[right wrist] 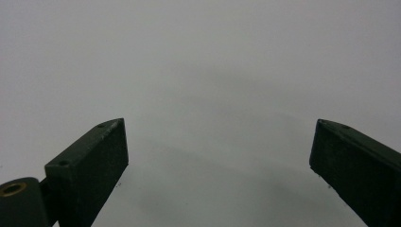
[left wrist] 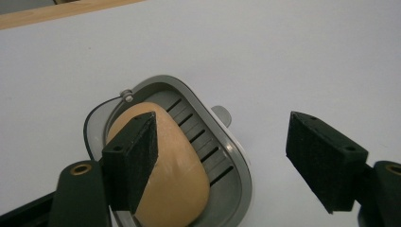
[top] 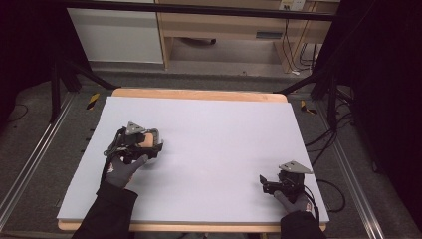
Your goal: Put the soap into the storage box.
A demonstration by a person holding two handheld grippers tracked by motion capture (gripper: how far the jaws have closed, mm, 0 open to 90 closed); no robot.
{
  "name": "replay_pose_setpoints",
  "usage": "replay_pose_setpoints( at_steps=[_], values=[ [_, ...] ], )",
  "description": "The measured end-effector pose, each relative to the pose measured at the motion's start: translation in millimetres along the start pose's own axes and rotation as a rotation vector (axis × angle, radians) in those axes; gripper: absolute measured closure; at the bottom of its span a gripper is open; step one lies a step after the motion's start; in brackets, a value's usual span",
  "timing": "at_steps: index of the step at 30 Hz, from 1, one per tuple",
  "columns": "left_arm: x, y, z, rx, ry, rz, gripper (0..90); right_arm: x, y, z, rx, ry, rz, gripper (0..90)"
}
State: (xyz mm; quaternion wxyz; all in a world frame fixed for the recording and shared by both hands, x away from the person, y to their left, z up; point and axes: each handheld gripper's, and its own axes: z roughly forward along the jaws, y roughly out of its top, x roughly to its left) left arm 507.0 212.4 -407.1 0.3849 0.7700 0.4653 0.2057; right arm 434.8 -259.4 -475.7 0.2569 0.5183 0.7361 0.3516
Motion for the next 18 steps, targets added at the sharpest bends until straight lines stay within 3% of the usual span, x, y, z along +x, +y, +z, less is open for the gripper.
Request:
replay_pose_setpoints(
  at_steps=[11,18],
  values=[
    [8.5,-14.7,-25.5,-0.033,-0.021,-0.019,25.1,-1.5,-1.4,-0.8,0.015,-0.013,0.010,5.5],
    [12.2,-34.9,-37.8,-0.047,-0.010,-0.020,24.4,-3.5,-1.6,-1.7,0.012,-0.014,0.007,5.5]
  ],
)
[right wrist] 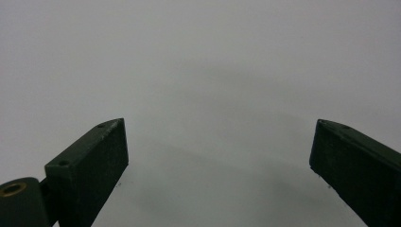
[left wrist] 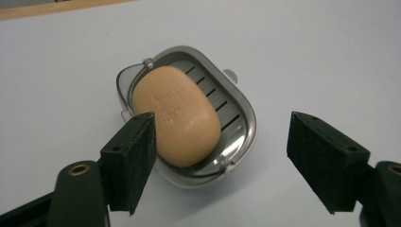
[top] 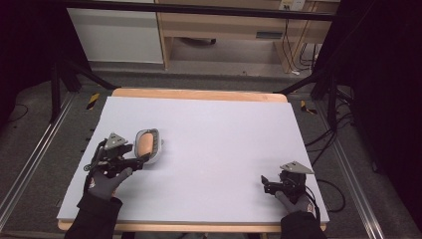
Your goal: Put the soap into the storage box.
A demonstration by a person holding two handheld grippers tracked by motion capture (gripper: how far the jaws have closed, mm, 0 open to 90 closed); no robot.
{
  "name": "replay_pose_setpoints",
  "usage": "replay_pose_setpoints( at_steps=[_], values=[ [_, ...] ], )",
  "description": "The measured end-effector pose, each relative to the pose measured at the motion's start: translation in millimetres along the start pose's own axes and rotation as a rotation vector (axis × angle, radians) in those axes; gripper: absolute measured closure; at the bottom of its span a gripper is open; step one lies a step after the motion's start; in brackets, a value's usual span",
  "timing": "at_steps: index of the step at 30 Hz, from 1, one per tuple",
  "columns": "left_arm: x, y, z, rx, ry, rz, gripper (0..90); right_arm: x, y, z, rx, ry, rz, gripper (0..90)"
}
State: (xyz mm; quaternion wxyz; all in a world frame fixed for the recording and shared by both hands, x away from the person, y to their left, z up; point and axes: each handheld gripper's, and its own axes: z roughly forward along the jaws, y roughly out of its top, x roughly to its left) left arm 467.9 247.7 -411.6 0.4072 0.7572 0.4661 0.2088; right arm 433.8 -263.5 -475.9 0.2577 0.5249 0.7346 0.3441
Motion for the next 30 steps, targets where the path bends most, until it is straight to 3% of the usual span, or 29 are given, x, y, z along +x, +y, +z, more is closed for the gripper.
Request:
replay_pose_setpoints(
  at_steps=[9,30],
  values=[
    [6.5,-24.5,-11.5,-0.014,0.038,0.013,23.4,-1.6,-0.4,-1.7,0.003,-0.001,0.016,5.5],
    [22.7,-66.0,-16.1,0.053,0.085,0.003,21.5,-9.6,-3.3,-3.5,0.003,-0.024,0.031,5.5]
  ],
)
